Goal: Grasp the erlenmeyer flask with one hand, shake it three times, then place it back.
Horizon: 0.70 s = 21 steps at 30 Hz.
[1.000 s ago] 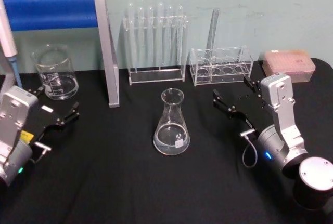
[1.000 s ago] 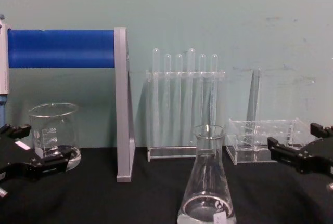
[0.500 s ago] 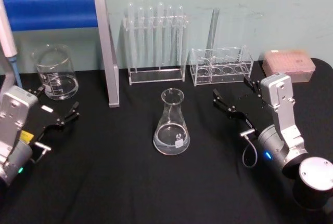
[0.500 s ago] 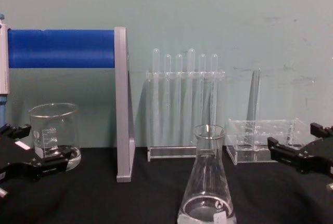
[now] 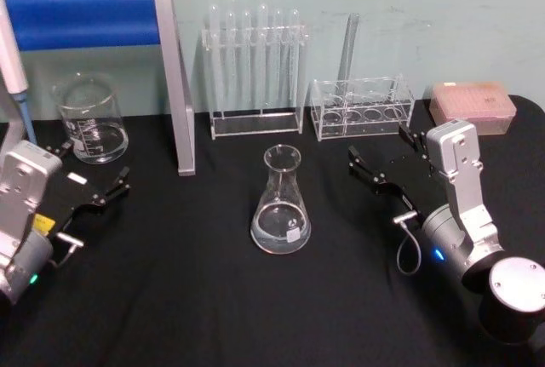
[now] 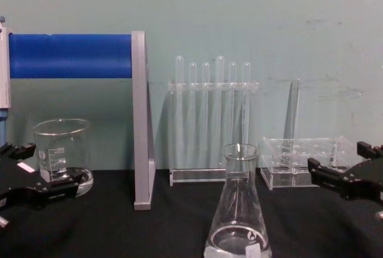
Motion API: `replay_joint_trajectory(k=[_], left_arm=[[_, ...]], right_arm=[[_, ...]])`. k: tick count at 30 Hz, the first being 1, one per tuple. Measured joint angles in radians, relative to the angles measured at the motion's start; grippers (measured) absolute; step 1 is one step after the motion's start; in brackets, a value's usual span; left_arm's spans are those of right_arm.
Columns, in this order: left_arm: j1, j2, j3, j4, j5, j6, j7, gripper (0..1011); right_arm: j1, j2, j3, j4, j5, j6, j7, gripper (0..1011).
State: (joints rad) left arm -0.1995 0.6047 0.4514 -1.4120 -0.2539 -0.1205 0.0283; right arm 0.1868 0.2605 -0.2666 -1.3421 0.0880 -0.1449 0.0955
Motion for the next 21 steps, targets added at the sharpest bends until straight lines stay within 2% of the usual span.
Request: replay_joint_trajectory(k=[21], left_arm=[[0.000, 0.000, 0.000, 0.000, 0.000, 0.000, 0.000, 1001]], right_arm=[[0.000, 0.000, 0.000, 0.000, 0.000, 0.000, 0.000, 1000]])
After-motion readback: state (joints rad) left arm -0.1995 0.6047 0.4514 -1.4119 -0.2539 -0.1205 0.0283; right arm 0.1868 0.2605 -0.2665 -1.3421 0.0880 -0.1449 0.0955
